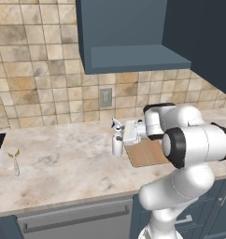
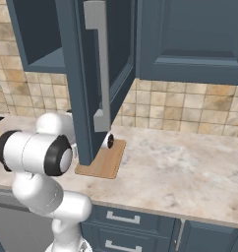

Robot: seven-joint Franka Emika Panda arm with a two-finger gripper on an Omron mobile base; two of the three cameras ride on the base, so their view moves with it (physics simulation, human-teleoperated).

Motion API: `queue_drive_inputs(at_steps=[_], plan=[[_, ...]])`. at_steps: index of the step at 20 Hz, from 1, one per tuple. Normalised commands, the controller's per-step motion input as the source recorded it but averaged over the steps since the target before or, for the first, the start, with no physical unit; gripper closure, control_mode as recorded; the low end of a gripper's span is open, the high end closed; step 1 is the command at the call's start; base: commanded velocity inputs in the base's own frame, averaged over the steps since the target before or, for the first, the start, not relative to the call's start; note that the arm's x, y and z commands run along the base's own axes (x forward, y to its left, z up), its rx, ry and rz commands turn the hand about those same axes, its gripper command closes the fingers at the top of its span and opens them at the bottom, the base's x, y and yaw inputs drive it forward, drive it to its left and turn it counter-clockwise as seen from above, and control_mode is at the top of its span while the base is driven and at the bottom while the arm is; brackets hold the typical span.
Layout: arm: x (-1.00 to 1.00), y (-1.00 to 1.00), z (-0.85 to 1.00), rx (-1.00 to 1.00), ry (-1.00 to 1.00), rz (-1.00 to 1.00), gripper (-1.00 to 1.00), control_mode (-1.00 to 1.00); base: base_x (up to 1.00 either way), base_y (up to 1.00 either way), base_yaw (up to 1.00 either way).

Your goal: Grab the spray bottle from the cabinet, then place it next to the cutting board for sanitizing. Then grab the dish brush from the countertop next to the sink and place it next to the cutting board.

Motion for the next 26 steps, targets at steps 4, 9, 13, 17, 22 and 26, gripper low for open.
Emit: queue_drive_inputs(at_steps=[4, 9, 13, 17, 22, 26], plan=[[-0.14, -0.26, 0.02, 0.00, 0.00, 0.00, -1.00, -1.00, 0.00, 0.00, 0.00], [-0.40, -0.10, 0.24, 0.00, -0.04, -0.01, -1.00, -1.00, 0.00, 0.00, 0.00], [-0.58, -0.09, 0.43, 0.00, -0.01, -0.05, -1.00, -1.00, 0.00, 0.00, 0.00], [-0.61, -0.06, 0.63, 0.00, 0.00, -0.10, -1.00, -1.00, 0.00, 0.00, 0.00], [-0.62, 0.00, 0.88, -0.02, 0.09, -0.17, -1.00, -1.00, 0.00, 0.00, 0.00], [-0.64, 0.01, 0.91, -0.07, 0.22, -0.18, -1.00, -1.00, 0.00, 0.00, 0.00]])
